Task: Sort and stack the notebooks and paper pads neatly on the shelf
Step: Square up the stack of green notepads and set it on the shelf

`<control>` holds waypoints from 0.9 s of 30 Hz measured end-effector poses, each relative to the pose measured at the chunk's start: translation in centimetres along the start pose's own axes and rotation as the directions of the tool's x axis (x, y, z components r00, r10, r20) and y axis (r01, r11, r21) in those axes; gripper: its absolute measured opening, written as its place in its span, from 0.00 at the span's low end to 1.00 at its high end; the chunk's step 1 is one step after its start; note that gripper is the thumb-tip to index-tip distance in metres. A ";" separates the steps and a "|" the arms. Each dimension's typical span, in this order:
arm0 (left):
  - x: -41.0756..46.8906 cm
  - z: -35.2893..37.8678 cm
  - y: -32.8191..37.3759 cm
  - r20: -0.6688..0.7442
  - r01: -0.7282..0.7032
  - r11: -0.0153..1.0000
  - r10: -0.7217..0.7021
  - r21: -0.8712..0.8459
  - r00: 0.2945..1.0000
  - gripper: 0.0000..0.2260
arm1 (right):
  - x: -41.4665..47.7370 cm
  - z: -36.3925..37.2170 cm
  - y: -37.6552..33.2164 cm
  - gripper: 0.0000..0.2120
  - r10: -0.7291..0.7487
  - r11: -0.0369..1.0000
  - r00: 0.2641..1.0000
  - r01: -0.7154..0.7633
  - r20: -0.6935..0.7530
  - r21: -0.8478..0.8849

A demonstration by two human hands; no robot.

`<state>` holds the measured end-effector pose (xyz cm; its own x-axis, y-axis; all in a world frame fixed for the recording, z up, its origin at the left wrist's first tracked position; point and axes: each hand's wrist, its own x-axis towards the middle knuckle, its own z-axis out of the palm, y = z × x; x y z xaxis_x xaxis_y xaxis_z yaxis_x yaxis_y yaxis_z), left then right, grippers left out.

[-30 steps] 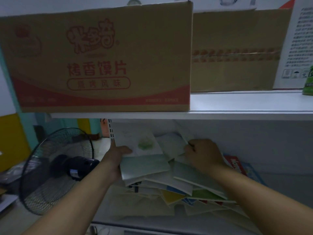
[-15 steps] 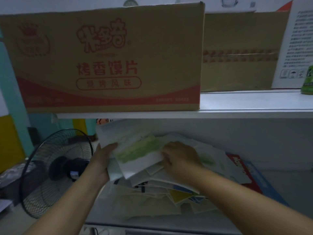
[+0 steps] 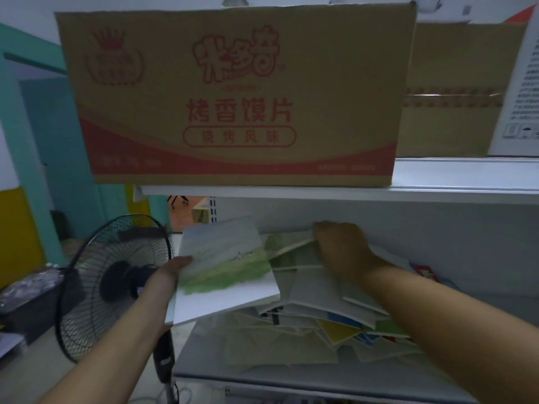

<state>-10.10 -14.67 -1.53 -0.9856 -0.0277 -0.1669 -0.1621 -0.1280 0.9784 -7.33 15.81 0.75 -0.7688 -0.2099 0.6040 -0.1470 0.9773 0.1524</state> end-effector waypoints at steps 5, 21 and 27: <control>0.4 1.1 0.5 0.093 0.052 0.999 -0.052 -0.003 0.994 0.11 | -2.3 -0.7 5.1 0.09 0.520 0.748 0.841 -0.361 -0.153 0.557; -12.5 28.2 -5.0 0.577 0.075 0.997 -0.064 0.005 0.814 0.15 | -19.8 -9.5 14.2 0.15 0.619 0.126 0.732 -0.449 0.283 0.885; -18.5 40.8 -9.7 0.681 0.137 0.978 -0.206 0.155 0.702 0.14 | -30.7 -15.4 24.3 0.12 0.671 0.047 0.551 -0.700 0.497 0.713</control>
<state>7.70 27.52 -3.02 -0.6919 0.6822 -0.2363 -0.3012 0.0248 0.9532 22.31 45.61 -2.06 -0.8314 0.5538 0.0461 0.0879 0.2130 -0.9731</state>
